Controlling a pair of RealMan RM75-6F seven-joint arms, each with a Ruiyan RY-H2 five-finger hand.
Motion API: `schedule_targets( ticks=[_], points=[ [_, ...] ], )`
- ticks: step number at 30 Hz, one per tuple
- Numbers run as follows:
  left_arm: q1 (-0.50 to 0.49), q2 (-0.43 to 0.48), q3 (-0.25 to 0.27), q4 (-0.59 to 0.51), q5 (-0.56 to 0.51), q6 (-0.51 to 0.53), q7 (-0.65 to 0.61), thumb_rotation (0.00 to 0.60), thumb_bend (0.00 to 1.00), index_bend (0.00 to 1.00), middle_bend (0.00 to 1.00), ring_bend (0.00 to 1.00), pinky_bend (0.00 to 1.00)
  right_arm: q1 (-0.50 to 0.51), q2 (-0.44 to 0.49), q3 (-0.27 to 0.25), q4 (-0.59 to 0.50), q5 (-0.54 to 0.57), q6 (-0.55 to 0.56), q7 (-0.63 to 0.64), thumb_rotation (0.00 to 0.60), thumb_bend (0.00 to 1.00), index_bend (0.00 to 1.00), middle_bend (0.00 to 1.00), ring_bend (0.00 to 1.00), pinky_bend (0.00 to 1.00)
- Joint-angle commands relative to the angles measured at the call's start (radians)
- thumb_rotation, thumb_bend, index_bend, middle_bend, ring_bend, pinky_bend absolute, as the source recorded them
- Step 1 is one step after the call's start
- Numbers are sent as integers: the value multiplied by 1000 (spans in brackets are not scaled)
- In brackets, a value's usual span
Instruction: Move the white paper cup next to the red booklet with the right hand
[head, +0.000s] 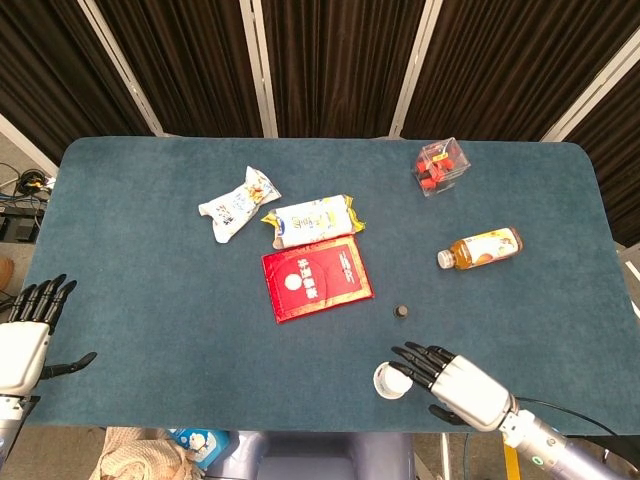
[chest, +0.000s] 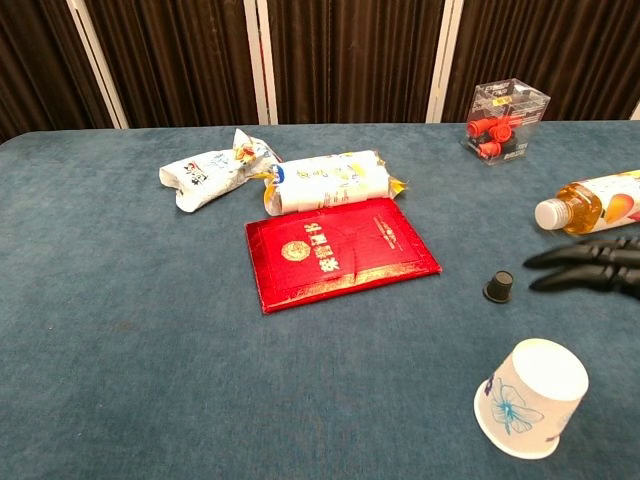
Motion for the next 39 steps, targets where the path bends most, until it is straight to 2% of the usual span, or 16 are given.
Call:
schedule_targets(
  ticks=[1, 16, 19, 21, 23, 25, 28, 39],
  points=[
    [-1, 1, 0, -1, -2, -3, -2, 600, 0, 0, 0, 0, 18, 14, -20, -19, -20, 20, -55, -45, 600, 327, 0, 0, 48, 249],
    [-3, 2, 0, -5, -6, -9, -4, 600, 0, 0, 0, 0, 18, 18, -111, 6, -20, 165, -155, -169, 600, 327, 0, 0, 48, 251],
    [-3, 2, 1, -6, -7, -11, -4, 600, 0, 0, 0, 0, 18, 18, -126, 7, -12, 194, -170, -186, 600, 327, 11, 5, 75, 300],
    [-3, 3, 1, -7, -7, -12, -3, 600, 0, 0, 0, 0, 18, 17, -138, 9, -6, 210, -175, -194, 600, 333, 93, 57, 151, 376],
    [-3, 2, 2, -8, -6, -10, -2, 600, 0, 0, 0, 0, 18, 14, -153, 11, 6, 221, -170, -200, 600, 369, 240, 169, 246, 455],
    [-2, 2, 1, -8, -6, -9, -2, 600, 0, 0, 0, 0, 18, 13, -163, 11, 15, 226, -165, -205, 600, 401, 334, 263, 326, 508],
    [-2, 2, 0, -8, -9, -10, -4, 600, 0, 0, 0, 0, 18, 12, -174, 9, 23, 229, -154, -207, 600, 422, 418, 361, 413, 554],
    [-2, 3, 0, -11, -10, -9, -8, 600, 0, 0, 0, 0, 18, 28, -162, 17, -20, 243, -135, -231, 600, 422, 459, 374, 424, 555]
  ],
)
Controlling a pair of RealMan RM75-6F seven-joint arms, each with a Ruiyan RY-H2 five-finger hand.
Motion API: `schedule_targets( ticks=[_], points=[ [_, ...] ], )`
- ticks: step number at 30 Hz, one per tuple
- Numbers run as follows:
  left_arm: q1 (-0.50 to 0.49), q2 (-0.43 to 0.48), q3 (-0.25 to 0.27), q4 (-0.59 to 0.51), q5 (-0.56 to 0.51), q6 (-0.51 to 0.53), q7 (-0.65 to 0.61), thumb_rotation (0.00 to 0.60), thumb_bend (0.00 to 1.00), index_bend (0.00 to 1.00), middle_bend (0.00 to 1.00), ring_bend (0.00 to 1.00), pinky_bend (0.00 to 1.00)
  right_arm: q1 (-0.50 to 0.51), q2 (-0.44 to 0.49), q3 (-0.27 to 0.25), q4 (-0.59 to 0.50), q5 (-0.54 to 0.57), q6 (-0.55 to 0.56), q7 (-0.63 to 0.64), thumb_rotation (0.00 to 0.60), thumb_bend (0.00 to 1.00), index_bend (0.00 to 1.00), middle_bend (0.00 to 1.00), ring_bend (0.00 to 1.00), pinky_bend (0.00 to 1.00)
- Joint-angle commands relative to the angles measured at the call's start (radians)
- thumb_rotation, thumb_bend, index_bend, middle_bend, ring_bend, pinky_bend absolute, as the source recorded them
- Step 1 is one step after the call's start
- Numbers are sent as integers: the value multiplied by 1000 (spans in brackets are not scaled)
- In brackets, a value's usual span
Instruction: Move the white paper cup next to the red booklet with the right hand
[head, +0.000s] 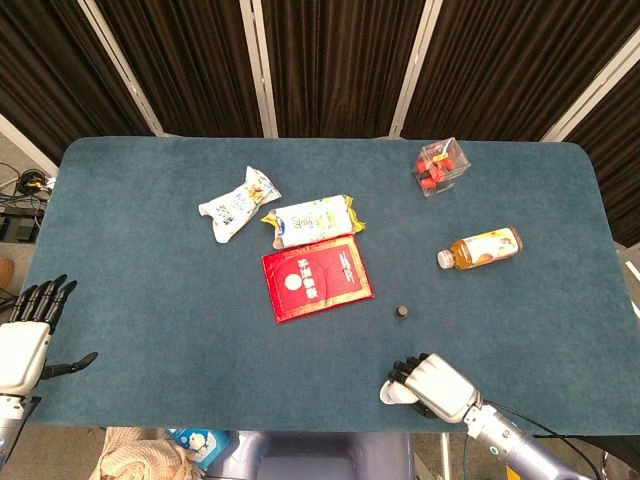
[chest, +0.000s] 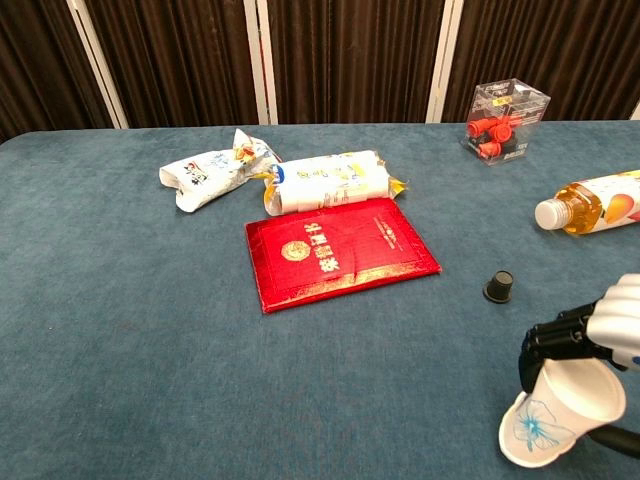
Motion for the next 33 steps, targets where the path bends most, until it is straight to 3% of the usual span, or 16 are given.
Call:
schedule_targets(
  ticks=[1, 14, 33],
  points=[
    [0, 0, 0, -1, 0, 0, -1, 600, 0, 0, 0, 0, 18, 4, 6, 10, -11, 12, 7, -7, 600, 423, 459, 374, 424, 555],
    [2, 2, -1, -6, -6, -1, -2, 600, 0, 0, 0, 0, 18, 19, -5, 116, -19, 117, 49, -92, 600, 423, 459, 374, 424, 555],
    [6, 5, 7, -21, 0, 0, 5, 600, 0, 0, 0, 0, 18, 47, -194, 189, 189, 251, 56, -198, 600, 423, 459, 374, 423, 555]
  ],
)
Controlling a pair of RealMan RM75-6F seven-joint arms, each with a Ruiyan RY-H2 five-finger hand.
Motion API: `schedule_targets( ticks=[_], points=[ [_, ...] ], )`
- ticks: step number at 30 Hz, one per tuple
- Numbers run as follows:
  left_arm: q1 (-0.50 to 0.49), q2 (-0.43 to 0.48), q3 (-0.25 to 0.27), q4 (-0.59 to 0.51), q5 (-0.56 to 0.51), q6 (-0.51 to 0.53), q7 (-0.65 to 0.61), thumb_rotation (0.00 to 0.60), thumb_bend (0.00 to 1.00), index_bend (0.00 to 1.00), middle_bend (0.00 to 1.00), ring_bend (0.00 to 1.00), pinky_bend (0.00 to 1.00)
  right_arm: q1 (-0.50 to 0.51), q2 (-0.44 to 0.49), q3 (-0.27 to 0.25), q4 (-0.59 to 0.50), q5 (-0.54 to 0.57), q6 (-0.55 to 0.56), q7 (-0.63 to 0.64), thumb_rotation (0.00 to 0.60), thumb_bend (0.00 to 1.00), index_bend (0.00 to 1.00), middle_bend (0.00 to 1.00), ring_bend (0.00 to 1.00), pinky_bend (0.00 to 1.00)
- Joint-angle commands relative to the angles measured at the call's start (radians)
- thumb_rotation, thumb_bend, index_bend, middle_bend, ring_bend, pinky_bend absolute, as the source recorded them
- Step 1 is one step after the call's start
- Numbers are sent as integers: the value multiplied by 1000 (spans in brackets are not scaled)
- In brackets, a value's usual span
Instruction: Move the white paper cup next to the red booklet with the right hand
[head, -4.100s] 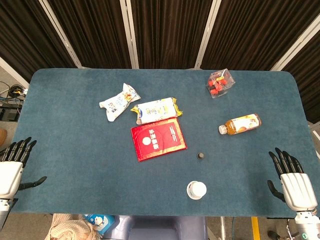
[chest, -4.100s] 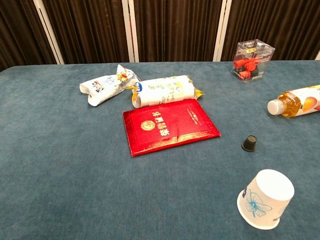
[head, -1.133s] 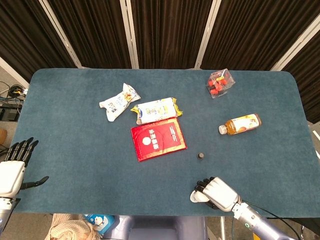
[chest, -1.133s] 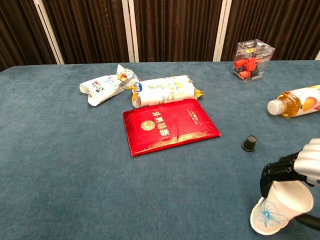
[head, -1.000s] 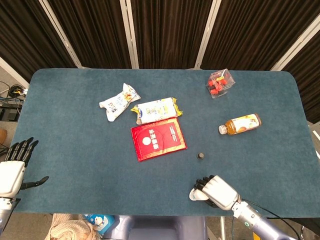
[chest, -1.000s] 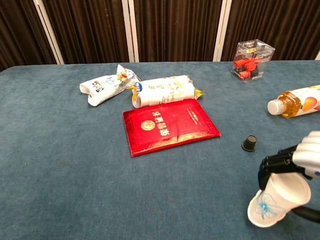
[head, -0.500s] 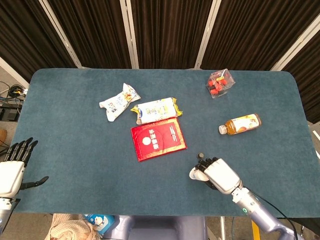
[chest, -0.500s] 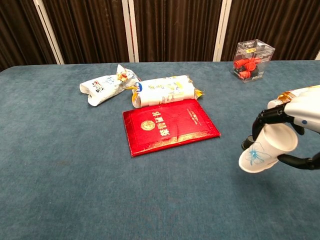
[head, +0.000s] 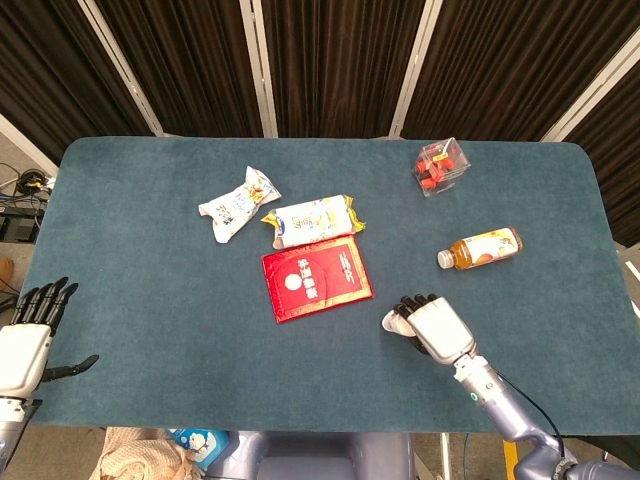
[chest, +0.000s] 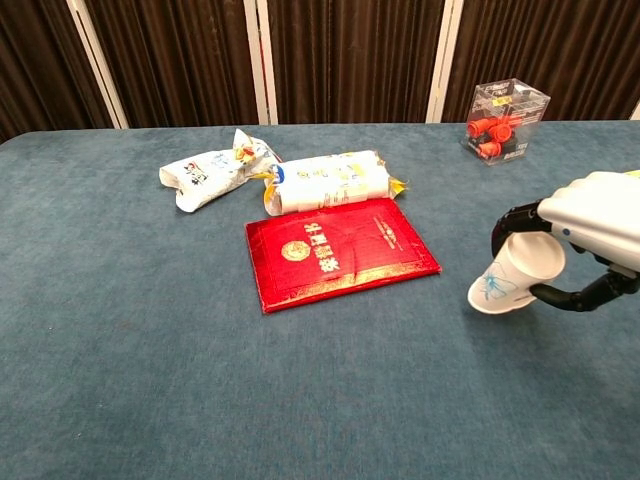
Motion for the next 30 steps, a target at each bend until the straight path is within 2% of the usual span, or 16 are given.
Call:
schedule_targets(
  ticks=[1, 4, 6, 8, 10, 11, 14, 20, 25, 30],
  points=[
    [0, 0, 0, 0, -2, -1, -1, 600, 0, 0, 0, 0, 18, 7, -21, 4, 23, 7, 4, -12, 600, 422, 459, 374, 423, 555],
    [0, 1, -1, -1, -4, -2, -3, 600, 0, 0, 0, 0, 18, 10, -34, 3, 43, 20, 2, -20, 600, 422, 456, 374, 423, 553],
    [0, 1, -1, -1, -3, -2, -3, 600, 0, 0, 0, 0, 18, 11, -38, 4, 53, 32, -2, -26, 600, 422, 391, 361, 393, 528],
    [0, 1, 0, -2, -2, -2, -3, 600, 0, 0, 0, 0, 18, 10, -38, 5, 54, 51, -10, -36, 600, 423, 160, 251, 277, 433],
    [0, 2, 0, -2, -2, -1, -4, 600, 0, 0, 0, 0, 18, 8, -33, 6, 50, 74, -22, -55, 600, 423, 21, 133, 187, 358],
    [0, 2, -1, -1, -3, -2, -5, 600, 0, 0, 0, 0, 18, 5, -28, 9, 40, 95, -27, -77, 600, 422, 0, 81, 150, 332],
    [1, 1, -2, -1, -2, 0, -5, 600, 0, 0, 0, 0, 18, -3, -5, 18, -10, 149, -39, -126, 600, 411, 0, 4, 79, 286],
    [1, 1, -2, 1, -1, 1, -9, 600, 0, 0, 0, 0, 18, -26, 74, 12, -120, 200, -19, -206, 600, 400, 0, 0, 42, 262],
    [2, 3, -3, -1, -2, 3, -12, 600, 0, 0, 0, 0, 18, -85, 173, -29, -201, 159, 65, -177, 600, 399, 0, 0, 34, 243],
    [3, 0, -1, 3, 8, 9, -13, 600, 0, 0, 0, 0, 18, -170, 273, -79, -236, 85, 192, -87, 600, 399, 0, 0, 34, 238]
  ],
)
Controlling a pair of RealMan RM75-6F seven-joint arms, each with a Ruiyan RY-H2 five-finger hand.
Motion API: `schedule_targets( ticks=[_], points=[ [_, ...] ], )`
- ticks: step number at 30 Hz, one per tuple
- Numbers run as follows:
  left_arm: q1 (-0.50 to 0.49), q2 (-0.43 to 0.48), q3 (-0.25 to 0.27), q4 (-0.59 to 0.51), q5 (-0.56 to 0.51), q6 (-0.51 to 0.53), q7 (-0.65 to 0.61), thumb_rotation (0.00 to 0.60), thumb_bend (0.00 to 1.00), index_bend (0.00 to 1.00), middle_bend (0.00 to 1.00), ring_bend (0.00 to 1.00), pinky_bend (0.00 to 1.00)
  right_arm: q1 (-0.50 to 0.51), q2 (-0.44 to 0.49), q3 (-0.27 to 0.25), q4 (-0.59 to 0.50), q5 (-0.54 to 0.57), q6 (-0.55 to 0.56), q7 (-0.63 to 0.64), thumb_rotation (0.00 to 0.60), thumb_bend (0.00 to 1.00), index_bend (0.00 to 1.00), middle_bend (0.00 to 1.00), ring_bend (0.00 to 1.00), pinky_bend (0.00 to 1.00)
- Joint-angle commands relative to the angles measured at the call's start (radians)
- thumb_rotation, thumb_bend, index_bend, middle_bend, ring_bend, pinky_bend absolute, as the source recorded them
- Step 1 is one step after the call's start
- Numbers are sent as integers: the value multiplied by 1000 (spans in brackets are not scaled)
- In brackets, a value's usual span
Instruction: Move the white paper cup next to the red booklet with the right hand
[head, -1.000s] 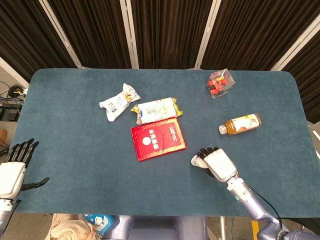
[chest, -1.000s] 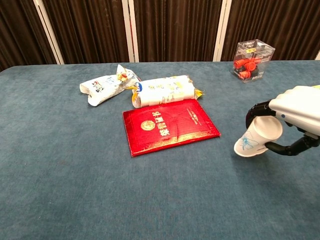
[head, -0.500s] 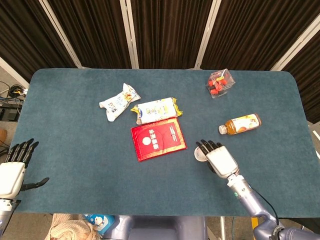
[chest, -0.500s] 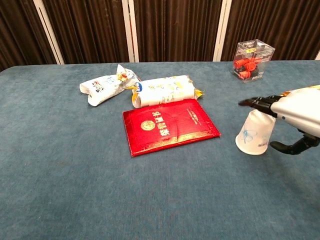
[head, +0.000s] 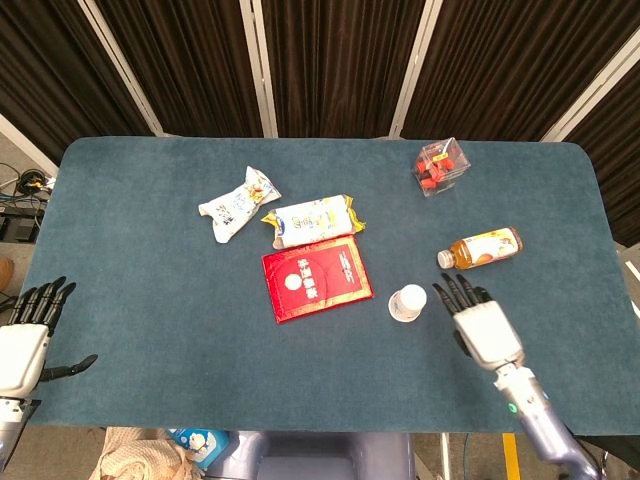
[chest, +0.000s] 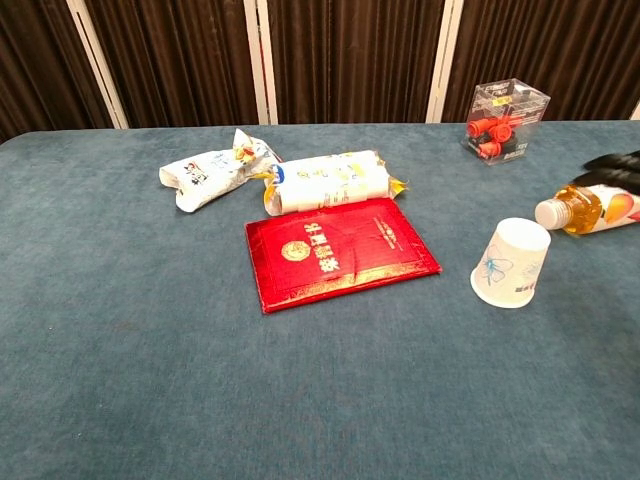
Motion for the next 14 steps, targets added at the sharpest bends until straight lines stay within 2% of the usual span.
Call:
schedule_targets(
  ticks=[1, 7, 11, 14],
  points=[
    [0, -2, 1, 2, 6, 4, 0, 600, 0, 0, 0, 0, 18, -77, 77, -44, -28, -64, 109, 87, 600, 399, 0, 0, 34, 238],
    [3, -5, 3, 11, 25, 20, -6, 600, 0, 0, 0, 0, 18, -177, 156, -62, -19, -79, 253, 221, 600, 398, 0, 0, 7, 202],
    [6, -9, 2, 24, 39, 37, -14, 600, 0, 0, 0, 0, 18, -249, 168, -64, 7, -62, 343, 352, 600, 398, 0, 0, 1, 184],
    [7, -11, 2, 28, 48, 45, -18, 600, 0, 0, 0, 0, 18, -276, 168, -57, 25, -49, 374, 401, 600, 399, 0, 0, 0, 180]
  ],
)
